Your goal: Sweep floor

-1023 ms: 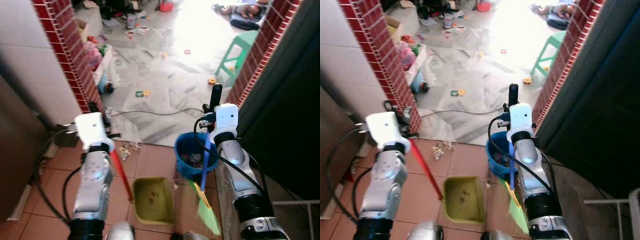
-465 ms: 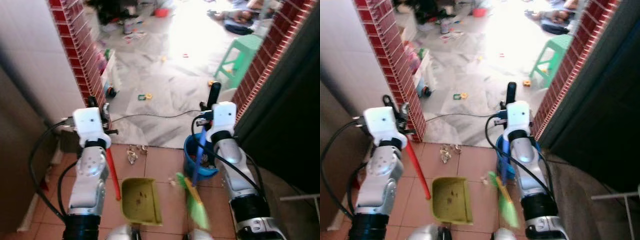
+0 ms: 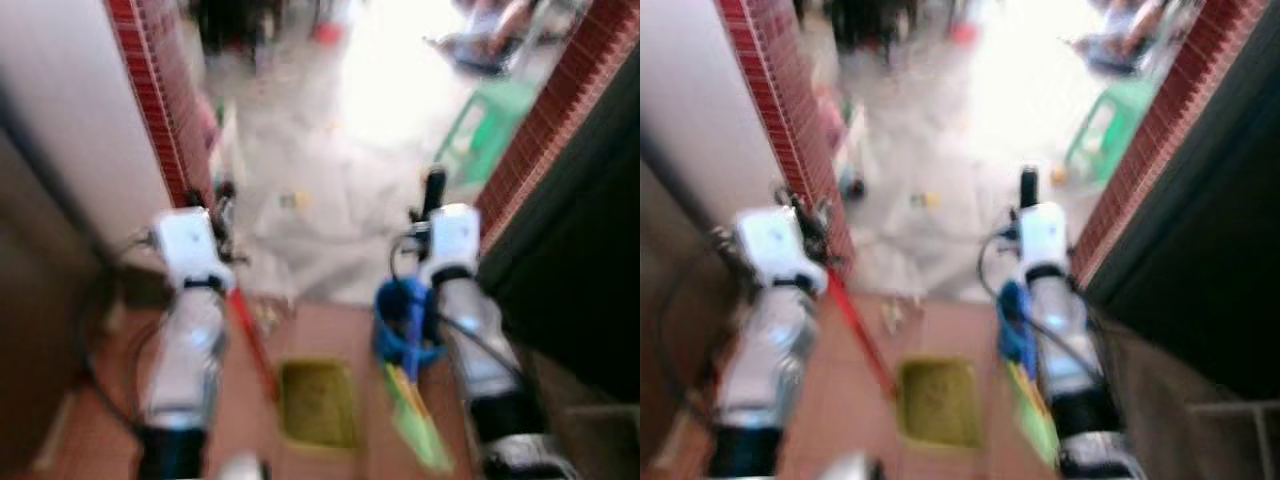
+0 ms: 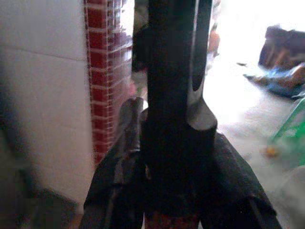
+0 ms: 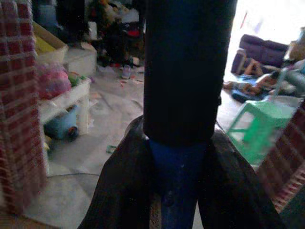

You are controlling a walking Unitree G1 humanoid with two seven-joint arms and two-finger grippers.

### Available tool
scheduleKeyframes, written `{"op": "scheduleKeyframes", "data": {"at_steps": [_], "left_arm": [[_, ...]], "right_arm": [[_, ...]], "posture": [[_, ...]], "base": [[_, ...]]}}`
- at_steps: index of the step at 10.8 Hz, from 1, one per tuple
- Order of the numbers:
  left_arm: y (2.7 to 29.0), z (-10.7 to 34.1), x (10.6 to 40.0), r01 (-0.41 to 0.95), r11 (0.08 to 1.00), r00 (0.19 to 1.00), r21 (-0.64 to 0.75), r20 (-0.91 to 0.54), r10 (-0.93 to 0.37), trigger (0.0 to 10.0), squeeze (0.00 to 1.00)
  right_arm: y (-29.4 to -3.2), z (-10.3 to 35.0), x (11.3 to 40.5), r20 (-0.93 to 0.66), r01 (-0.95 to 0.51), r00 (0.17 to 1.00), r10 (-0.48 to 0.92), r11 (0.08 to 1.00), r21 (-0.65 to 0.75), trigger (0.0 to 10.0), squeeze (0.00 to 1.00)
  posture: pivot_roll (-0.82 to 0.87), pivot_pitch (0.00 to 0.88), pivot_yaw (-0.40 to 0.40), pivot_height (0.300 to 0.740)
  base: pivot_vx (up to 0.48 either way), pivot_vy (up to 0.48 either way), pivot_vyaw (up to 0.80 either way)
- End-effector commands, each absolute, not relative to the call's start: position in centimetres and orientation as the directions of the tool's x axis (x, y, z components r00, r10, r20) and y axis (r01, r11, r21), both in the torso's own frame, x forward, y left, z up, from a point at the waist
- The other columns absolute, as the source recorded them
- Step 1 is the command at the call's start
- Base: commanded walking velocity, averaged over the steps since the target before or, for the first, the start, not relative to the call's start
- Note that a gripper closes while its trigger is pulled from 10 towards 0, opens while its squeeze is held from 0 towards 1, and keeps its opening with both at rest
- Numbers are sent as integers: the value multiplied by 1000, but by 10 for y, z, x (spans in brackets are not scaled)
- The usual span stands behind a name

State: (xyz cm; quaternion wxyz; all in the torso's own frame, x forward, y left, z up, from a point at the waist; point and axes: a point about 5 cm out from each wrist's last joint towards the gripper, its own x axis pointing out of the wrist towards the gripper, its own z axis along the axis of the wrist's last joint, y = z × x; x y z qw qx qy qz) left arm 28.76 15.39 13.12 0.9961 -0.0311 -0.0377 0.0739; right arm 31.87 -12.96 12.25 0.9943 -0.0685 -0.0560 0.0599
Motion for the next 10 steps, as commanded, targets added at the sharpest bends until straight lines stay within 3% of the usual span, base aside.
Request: {"op": "scheduleKeyframes", "data": {"at_steps": [1, 7, 9, 10], "left_arm": [[145, 147, 292, -128, 990, 980, -57, 143, 135, 10000, 0], [143, 146, 294, -158, 986, 976, -60, 140, 165, 10000, 0], [155, 137, 292, -185, 982, 975, -46, 119, 189, 10000, 0], [157, 134, 290, -180, 983, 976, -37, 119, 183, 10000, 0]], "right_arm": [[-143, 135, 320, 161, -63, 983, 90, 985, -162, 10000, 0], [-141, 136, 322, 162, -71, 982, 98, 984, -162, 10000, 0], [-143, 135, 319, 167, -67, 981, 95, 984, -166, 10000, 0], [-143, 135, 319, 173, -66, 980, 98, 982, -179, 10000, 0]], "posture": [[-2, 20, -15, 740], [1, 7, -20, 740], [-9, 0, -14, 740], [-9, 0, -12, 740]], "base": [[0, 0, 0], [0, 0, 0], [0, 0, 0], [0, 435, 0]]}}
